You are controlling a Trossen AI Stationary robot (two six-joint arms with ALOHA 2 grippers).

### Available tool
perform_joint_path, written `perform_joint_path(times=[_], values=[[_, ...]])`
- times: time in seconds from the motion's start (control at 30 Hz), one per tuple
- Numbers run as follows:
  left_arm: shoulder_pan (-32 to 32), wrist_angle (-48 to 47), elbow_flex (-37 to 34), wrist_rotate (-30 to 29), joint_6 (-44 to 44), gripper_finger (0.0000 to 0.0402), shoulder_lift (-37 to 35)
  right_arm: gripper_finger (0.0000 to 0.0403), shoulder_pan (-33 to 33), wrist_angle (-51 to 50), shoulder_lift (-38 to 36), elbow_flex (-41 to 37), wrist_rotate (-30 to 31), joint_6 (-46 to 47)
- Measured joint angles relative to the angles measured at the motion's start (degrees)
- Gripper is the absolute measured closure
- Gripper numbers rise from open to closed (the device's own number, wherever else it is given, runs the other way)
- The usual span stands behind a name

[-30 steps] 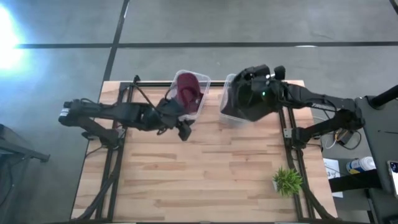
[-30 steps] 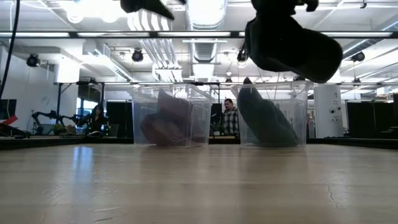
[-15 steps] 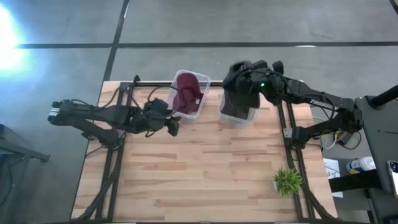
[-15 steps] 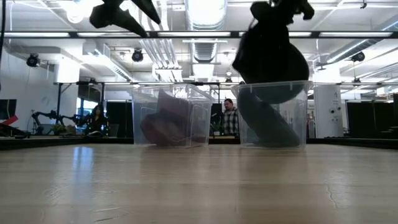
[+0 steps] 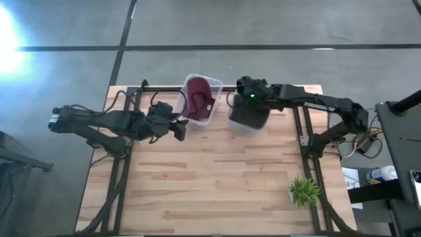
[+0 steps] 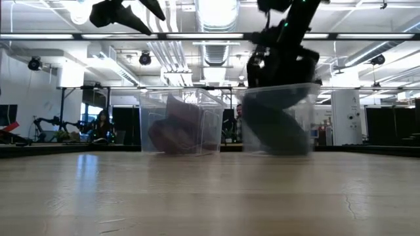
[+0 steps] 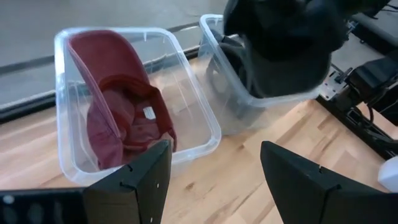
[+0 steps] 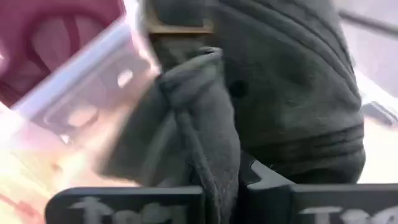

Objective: Pick & Place hat
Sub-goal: Put the black cap into the right transparent bin

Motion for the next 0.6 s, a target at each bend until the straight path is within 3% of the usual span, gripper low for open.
perform_joint_path(times=[0.23, 0.4, 0.5, 0.6], values=[[0.0, 0.0, 0.0, 1.7, -2.4, 0.0161, 0.3, 0.0381, -1.2, 0.2, 5.7, -0.1, -4.7, 3.3], [-0.2, 0.0, 0.0, 2.3, -3.3, 0.0161, 0.3, 0.0348, -0.7, -0.7, 4.7, 0.2, -6.3, 3.2], [-0.2, 0.2, 0.0, 2.4, -3.3, 0.0161, 0.3, 0.0324, -0.6, -6.4, 3.3, 2.4, -8.7, 3.5], [-0.2, 0.8, 0.0, 2.4, -3.3, 0.0161, 0.3, 0.0301, -0.7, -15.9, 2.6, 5.2, -7.3, 5.2]])
